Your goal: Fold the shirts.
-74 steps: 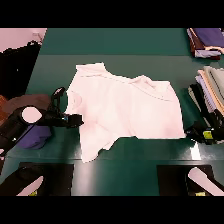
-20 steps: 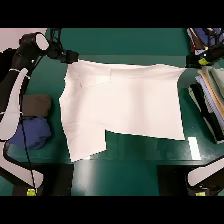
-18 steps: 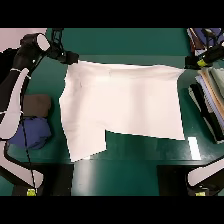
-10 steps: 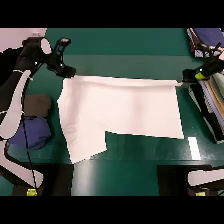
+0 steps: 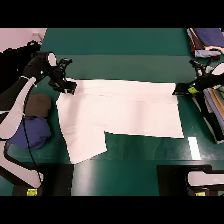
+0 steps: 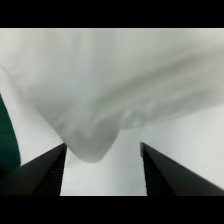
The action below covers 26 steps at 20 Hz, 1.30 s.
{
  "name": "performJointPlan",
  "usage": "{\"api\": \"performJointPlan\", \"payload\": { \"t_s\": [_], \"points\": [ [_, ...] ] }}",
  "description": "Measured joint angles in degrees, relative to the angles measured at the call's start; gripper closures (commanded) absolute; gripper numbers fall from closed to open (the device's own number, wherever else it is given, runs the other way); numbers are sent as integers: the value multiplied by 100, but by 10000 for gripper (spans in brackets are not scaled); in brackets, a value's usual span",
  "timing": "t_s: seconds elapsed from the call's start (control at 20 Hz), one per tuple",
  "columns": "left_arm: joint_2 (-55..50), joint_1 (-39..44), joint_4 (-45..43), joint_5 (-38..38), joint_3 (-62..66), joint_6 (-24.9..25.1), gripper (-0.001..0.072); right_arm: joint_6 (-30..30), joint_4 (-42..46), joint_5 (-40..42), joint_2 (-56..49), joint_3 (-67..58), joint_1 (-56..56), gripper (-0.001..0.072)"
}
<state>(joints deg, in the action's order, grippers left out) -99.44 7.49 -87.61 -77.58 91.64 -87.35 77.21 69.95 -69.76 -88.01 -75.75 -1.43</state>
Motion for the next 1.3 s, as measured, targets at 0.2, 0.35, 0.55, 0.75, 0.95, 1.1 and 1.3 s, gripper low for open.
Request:
{"api": "performJointPlan", "payload": {
  "t_s": [0.2,0.35,0.55,0.75,0.95,1.1,1.3],
  "points": [
    [745,0,-186,-238,-415,-55,167,-11,-192,-330,315,-79,-133,293],
    [1703,0,-166,-234,-1399,-153,167,-31,-238,-507,769,-103,-195,293],
    [3178,0,238,-116,-3331,-459,167,-70,-275,-599,1333,-109,-225,293],
    [4409,0,962,127,-5073,-796,166,-83,-286,-629,1606,-109,-234,296],
    [4889,0,1410,474,-6109,-1025,167,-87,-293,-680,1681,-109,-214,302],
    [4996,-2,1582,953,-6472,-1185,167,-92,-293,-752,1698,-109,-199,302],
    [5045,-4,2046,1486,-6666,-1283,239,-101,-295,-826,1707,-109,-192,302]
  ]
}}
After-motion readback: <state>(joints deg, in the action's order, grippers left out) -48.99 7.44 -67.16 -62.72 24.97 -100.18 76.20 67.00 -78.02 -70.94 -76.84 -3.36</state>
